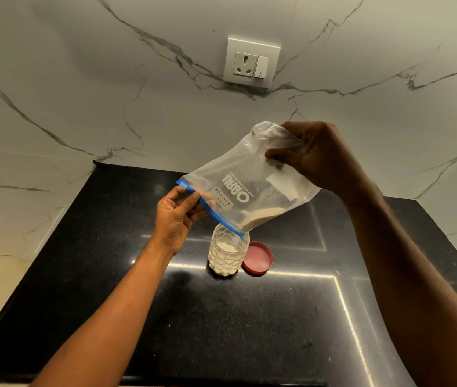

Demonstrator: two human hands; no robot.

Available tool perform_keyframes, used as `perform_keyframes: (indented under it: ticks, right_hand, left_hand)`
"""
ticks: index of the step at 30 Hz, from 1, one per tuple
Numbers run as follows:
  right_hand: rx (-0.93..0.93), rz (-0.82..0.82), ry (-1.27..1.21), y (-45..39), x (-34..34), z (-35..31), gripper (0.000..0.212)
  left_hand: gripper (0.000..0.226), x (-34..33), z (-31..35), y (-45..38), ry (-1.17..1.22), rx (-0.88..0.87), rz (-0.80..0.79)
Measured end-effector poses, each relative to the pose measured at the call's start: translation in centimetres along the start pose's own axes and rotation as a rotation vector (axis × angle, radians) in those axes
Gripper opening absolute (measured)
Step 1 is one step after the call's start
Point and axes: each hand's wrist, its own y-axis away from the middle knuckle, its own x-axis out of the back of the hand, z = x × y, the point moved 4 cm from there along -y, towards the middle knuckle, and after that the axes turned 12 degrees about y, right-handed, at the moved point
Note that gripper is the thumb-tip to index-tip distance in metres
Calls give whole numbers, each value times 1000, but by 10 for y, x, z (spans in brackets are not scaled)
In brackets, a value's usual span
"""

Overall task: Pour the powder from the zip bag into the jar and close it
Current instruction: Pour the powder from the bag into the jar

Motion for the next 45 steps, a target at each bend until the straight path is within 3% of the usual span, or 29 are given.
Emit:
perform_keyframes:
  ticks: [45]
  right_hand:
    - [9,-7,14,-7,2,-9,32]
  left_hand:
    - [26,3,3,0,6,7,18]
